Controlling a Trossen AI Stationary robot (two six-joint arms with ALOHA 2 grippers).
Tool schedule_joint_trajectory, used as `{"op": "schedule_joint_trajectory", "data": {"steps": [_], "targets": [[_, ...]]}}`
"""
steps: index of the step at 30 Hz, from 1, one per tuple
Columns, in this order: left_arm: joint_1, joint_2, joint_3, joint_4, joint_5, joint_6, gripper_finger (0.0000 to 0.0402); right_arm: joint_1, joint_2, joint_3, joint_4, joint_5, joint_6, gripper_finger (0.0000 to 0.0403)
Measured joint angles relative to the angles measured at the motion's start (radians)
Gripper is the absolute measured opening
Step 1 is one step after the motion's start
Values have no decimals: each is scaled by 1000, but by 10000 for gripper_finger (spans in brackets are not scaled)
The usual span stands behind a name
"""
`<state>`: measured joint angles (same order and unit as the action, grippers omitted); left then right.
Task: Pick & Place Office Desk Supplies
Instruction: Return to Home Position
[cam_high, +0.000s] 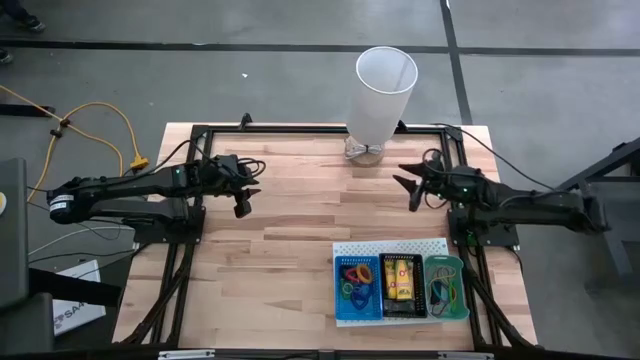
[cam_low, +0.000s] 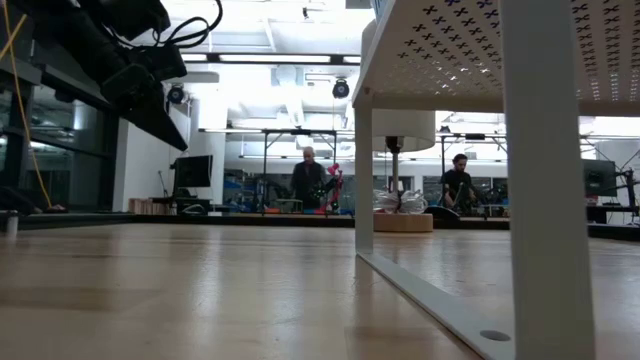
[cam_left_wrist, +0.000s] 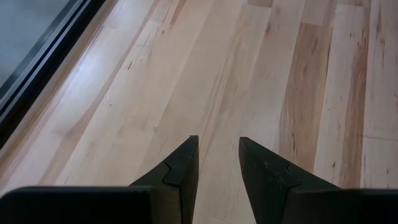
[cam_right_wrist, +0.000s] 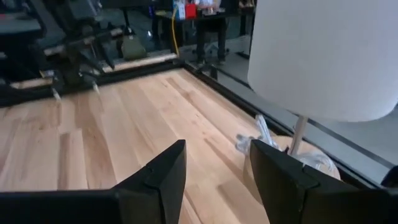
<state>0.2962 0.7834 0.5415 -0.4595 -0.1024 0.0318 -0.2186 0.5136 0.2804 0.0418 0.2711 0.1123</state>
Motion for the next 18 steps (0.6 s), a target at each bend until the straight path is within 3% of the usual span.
{"op": "schedule_joint_trajectory", "data": {"steps": [18], "targets": [[0,0,0,0,0,-1,108,51,-279,-123,-67,37,20,166]]}}
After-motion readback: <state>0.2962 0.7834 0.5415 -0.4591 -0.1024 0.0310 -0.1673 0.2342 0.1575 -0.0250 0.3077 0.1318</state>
